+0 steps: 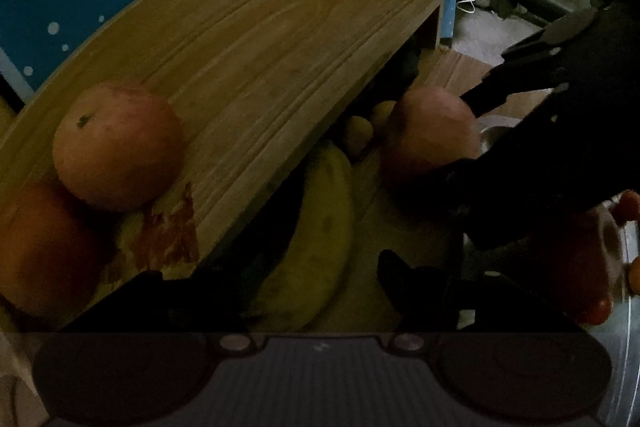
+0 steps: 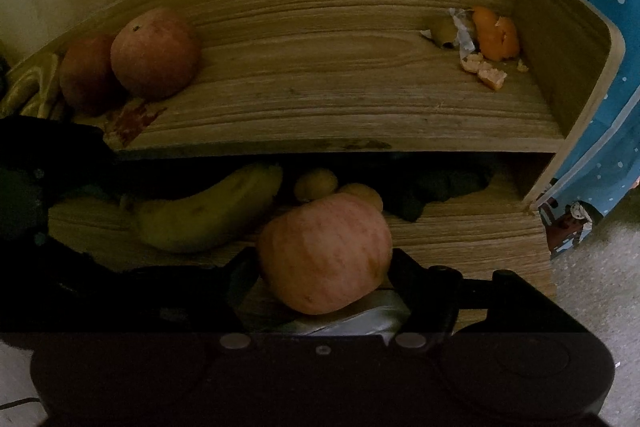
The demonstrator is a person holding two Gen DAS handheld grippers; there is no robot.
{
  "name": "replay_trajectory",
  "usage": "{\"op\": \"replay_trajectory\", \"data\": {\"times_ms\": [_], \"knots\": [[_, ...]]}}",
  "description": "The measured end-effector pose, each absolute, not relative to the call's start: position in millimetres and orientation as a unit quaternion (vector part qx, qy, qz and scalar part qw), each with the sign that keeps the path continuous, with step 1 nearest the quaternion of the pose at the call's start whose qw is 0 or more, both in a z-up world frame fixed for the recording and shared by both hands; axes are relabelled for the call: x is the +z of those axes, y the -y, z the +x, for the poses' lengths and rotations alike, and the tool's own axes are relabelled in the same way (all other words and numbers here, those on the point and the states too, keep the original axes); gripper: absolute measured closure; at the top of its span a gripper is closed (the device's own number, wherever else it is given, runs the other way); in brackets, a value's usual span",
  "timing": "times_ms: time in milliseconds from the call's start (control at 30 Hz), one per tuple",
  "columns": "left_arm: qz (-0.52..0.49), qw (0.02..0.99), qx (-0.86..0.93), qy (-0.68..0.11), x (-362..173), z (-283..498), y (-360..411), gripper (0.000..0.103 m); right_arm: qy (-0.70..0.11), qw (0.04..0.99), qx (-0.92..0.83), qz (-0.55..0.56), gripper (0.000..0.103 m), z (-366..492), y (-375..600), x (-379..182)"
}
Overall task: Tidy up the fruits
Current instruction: 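Close the left tool on the banana while the right tool grasps the pink apple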
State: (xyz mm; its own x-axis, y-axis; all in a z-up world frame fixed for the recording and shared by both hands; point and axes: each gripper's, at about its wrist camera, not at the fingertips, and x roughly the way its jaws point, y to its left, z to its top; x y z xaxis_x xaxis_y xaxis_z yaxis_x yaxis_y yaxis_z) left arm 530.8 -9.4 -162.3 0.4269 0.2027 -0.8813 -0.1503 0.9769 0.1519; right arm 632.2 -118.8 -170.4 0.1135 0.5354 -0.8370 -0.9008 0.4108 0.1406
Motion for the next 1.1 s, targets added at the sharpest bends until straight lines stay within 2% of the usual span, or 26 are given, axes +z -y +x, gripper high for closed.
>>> {"op": "replay_trajectory", "data": {"times_ms": [200, 333, 633, 667, 800, 900, 1100], "knots": [[0.040, 0.843, 0.107, -0.526, -163.8, 533.2, 15.8, 0.037, -0.448, 0.716, 0.498, -0.196, 0.031, 634.4, 117.6, -172.1], [0.031, 0.842, 0.113, -0.527, -158.3, 531.2, 14.9, 0.045, -0.451, 0.717, 0.495, -0.193, 0.031, 635.2, 116.2, -174.1], [0.003, 0.835, 0.113, -0.538, -157.9, 535.4, 7.1, 0.046, -0.453, 0.719, 0.493, -0.185, 0.031, 636.7, 116.9, -174.7], [0.005, 0.835, 0.116, -0.539, -159.8, 537.1, 5.7, 0.049, -0.454, 0.719, 0.493, -0.184, 0.031, 637.0, 117.3, -174.7], [0.018, 0.835, 0.114, -0.538, -163.7, 546.3, 10.9, 0.049, -0.455, 0.720, 0.492, -0.181, 0.031, 637.8, 119.7, -173.6], [0.028, 0.832, 0.123, -0.541, -165.2, 547.8, 13.1, 0.054, -0.455, 0.720, 0.491, -0.180, 0.031, 638.6, 119.8, -173.3], [0.025, 0.830, 0.119, -0.544, -160.4, 542.4, 16.9, 0.055, -0.457, 0.717, 0.495, -0.180, 0.031, 637.4, 118.1, -173.0]]}}
